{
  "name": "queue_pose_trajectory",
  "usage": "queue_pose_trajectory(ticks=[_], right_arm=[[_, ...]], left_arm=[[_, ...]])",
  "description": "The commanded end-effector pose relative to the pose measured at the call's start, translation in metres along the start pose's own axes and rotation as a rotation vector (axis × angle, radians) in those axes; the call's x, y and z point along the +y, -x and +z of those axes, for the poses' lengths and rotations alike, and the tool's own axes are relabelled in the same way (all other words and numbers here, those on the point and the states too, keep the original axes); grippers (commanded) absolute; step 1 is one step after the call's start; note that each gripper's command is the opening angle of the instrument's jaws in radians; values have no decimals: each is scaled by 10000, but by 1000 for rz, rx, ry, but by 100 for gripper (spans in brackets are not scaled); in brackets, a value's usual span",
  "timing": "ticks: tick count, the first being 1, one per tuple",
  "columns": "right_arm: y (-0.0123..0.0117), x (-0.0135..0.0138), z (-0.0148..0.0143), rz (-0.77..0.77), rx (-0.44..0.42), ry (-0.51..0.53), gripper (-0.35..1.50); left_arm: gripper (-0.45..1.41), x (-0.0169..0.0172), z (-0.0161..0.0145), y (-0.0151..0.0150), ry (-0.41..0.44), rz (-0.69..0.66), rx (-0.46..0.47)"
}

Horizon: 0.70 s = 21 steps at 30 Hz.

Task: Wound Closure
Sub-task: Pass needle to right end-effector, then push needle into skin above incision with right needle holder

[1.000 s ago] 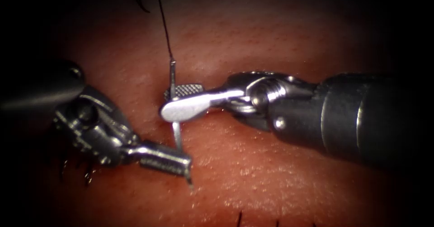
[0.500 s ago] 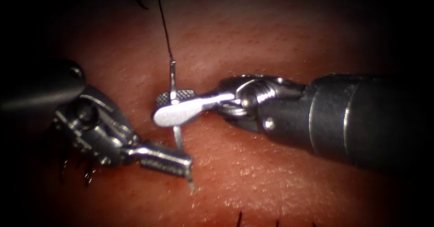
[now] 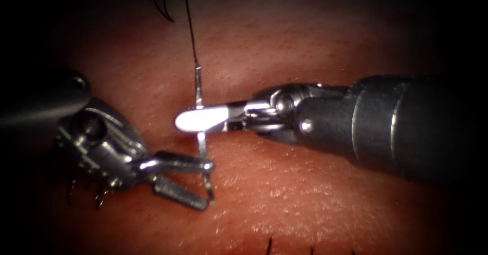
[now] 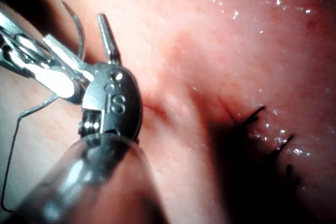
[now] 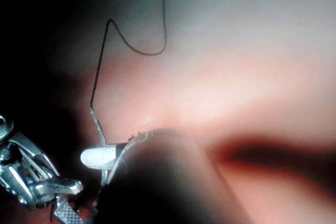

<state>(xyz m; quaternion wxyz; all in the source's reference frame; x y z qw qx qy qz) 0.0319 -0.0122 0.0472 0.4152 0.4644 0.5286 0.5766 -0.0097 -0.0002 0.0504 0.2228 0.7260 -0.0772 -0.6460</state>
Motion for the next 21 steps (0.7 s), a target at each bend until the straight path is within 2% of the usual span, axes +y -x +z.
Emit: queue_pose_trajectory(ticks=[1, 4, 8, 14, 17, 19, 20, 21], right_arm=[[-4, 2, 6, -2, 5, 4, -35], [-6, 4, 3, -2, 5, 6, -35], [-14, 8, -6, -71, 17, 21, -35], [-25, 12, -26, -391, 18, 10, -35], [-28, 15, -35, -433, 2, -8, -35], [-35, 18, -43, -501, -7, -20, -35], [-35, 18, -43, -501, -7, -20, -35], [-39, 20, -46, -535, -19, -22, -35]], left_arm=[[76, -3, 2, 9, -1, -32, -1], [89, -6, -1, 9, -4, -88, -10], [109, -10, -9, 8, -16, -240, -55], [108, -14, -18, 5, -47, -336, -165], [109, -13, -17, 2, -69, -372, -241], [99, -12, -14, 1, -91, -391, -322], [99, -12, -14, 1, -91, -391, -322], [88, -12, -13, 1, -100, -404, -349]])
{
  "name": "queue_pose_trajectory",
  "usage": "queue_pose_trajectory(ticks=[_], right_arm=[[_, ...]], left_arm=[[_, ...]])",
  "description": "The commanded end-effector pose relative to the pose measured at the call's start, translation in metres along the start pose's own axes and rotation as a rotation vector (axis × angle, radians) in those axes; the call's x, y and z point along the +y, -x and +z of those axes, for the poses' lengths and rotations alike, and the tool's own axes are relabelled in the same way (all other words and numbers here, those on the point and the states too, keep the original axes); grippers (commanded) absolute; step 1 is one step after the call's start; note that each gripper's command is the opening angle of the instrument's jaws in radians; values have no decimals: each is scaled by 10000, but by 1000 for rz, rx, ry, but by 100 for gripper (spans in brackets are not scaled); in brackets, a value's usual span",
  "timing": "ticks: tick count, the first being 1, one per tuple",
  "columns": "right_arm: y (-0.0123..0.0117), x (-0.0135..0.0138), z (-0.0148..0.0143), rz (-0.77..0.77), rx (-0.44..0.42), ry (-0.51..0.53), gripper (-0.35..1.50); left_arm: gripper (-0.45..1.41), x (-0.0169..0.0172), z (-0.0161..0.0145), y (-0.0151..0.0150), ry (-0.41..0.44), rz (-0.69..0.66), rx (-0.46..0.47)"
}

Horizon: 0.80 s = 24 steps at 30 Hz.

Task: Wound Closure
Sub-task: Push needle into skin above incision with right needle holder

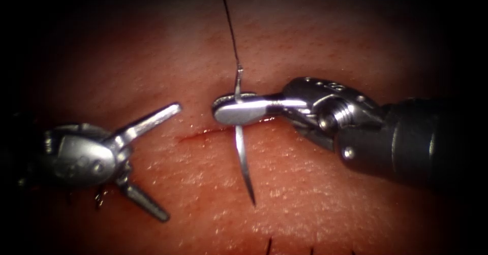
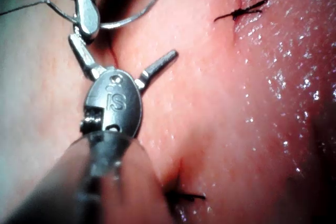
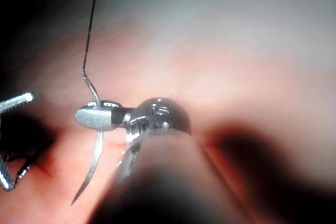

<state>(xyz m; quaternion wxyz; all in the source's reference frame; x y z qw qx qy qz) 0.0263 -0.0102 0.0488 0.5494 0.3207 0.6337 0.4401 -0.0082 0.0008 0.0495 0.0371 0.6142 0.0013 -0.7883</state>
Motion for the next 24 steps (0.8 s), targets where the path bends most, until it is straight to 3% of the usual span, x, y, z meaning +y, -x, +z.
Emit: queue_pose_trajectory(ticks=[1, 2, 4, 6, 11, 16, 21, 24], right_arm=[[-5, 13, 0, -64, -9, -3, -35], [-5, 13, 0, -64, -9, -3, -35], [-7, 20, -6, -171, -15, -9, -35], [-8, 25, -8, -242, -20, -11, -35], [-15, 37, -4, -358, -26, -44, -35], [-25, 51, 1, -455, -16, -54, -35], [-39, 65, 16, -603, 6, -35, -35], [-43, 67, 26, -683, 9, -20, -35]], left_arm=[[71, -4, 8, 5, -15, -35, -22], [71, -4, 8, 5, -15, -35, -22], [47, -1, 10, 7, -45, -116, -63], [41, 3, 13, 9, -80, -179, -85], [39, 11, 20, 15, -172, -235, -158], [-15, 17, 27, 31, -232, -267, -199], [-40, 25, 34, 67, -302, -367, -286], [-42, 27, 38, 81, -306, -397, -311]])
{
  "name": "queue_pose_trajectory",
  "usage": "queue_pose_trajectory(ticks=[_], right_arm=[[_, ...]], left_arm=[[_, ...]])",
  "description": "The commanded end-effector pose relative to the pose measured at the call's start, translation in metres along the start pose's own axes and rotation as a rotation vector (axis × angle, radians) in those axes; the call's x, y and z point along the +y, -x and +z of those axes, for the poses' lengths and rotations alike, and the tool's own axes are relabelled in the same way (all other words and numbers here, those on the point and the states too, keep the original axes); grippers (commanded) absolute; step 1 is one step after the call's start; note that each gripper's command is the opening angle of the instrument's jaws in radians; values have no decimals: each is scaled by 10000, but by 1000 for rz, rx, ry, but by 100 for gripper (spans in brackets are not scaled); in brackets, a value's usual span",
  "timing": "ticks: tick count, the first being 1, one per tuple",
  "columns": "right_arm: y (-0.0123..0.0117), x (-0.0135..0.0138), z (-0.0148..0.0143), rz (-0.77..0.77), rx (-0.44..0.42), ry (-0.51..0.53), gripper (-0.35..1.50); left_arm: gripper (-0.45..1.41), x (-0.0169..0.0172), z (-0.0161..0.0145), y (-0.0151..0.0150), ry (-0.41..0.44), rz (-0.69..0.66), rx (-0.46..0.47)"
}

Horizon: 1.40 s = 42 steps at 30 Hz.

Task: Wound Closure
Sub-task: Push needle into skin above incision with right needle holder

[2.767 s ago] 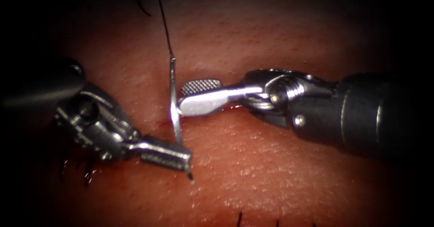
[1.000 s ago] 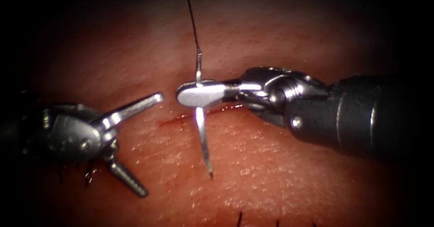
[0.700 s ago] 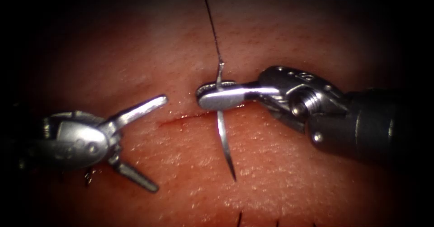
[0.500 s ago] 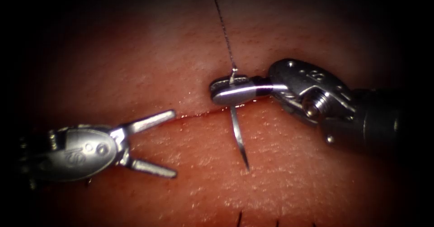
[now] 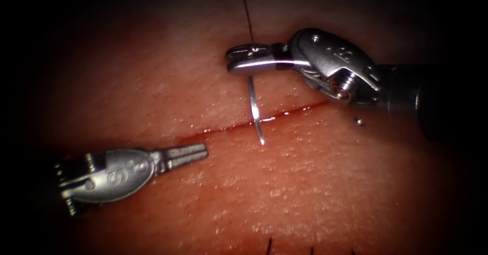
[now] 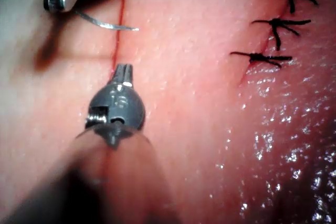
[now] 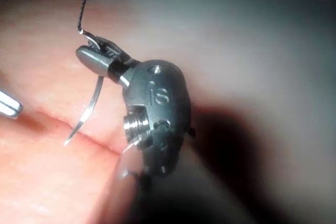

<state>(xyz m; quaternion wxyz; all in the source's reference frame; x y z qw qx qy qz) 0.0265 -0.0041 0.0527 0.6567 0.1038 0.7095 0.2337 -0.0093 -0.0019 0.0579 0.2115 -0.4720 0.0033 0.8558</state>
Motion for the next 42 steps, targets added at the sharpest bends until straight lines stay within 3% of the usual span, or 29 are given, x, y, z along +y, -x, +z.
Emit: queue_pose_trajectory(ticks=[1, 11, 12, 16, 26, 42], right_arm=[[1, 9, 14, -50, 2, 6, -35], [8, 14, 53, -353, 12, -24, -35], [11, 14, 59, -434, 14, -39, -35], [19, 13, 65, -490, 12, -40, -35], [37, 9, 71, -525, 16, -36, -35], [36, 9, 81, -526, 36, -29, -35]], left_arm=[[-40, -2, 11, 5, 0, -1, -9], [-38, 9, 44, 38, 38, 11, -109], [-38, 9, 50, 40, 39, 9, -119], [-38, 8, 55, 46, 37, 3, -135], [-35, 7, 65, 72, 61, -5, -207], [-33, 14, 62, 68, 61, -12, -221]])
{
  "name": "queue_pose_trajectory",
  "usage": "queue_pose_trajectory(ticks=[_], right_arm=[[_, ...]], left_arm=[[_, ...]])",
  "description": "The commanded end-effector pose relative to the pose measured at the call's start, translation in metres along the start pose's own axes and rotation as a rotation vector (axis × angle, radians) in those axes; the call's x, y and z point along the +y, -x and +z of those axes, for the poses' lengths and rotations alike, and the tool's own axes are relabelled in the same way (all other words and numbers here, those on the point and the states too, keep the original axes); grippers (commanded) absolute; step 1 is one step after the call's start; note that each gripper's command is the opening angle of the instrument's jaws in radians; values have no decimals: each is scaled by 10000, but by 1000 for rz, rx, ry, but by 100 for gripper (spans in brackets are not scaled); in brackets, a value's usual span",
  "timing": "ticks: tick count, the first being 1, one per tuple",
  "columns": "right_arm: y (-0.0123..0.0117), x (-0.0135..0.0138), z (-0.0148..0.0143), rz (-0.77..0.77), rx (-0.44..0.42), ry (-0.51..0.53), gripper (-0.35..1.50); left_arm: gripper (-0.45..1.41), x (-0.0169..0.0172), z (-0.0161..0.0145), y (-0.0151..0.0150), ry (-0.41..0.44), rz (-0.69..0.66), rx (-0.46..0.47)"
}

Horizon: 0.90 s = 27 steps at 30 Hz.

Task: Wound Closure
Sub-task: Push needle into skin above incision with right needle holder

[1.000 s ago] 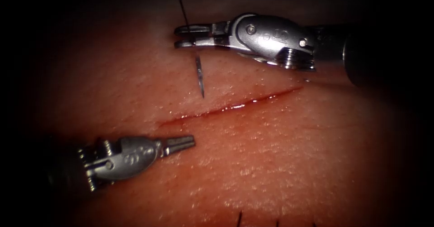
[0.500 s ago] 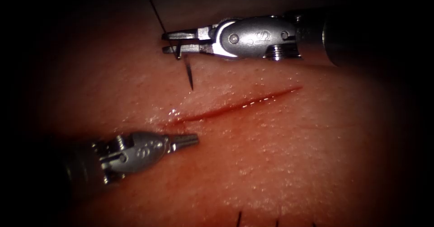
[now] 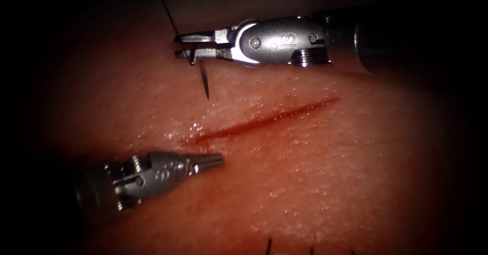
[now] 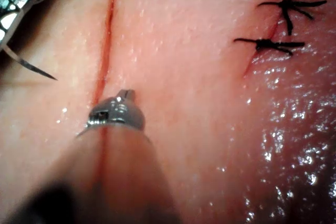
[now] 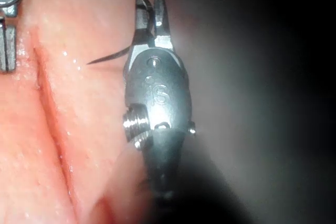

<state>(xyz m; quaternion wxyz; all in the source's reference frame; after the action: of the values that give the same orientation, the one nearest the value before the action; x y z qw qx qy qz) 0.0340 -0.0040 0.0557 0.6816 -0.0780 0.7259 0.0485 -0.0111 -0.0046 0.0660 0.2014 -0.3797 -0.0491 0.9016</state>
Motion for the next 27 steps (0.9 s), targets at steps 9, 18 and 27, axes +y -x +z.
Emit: queue_pose_trajectory(ticks=[9, 18, 27], right_arm=[[11, 1, 16, -60, 11, -4, -35], [19, 5, 19, -89, 11, -3, -35], [26, -6, 18, -126, 8, -16, -35]], left_arm=[[-35, 2, -1, -6, 5, -5, 0], [-38, 3, -2, -6, 8, -5, 2], [-38, 3, -5, -6, 9, -6, 1]])
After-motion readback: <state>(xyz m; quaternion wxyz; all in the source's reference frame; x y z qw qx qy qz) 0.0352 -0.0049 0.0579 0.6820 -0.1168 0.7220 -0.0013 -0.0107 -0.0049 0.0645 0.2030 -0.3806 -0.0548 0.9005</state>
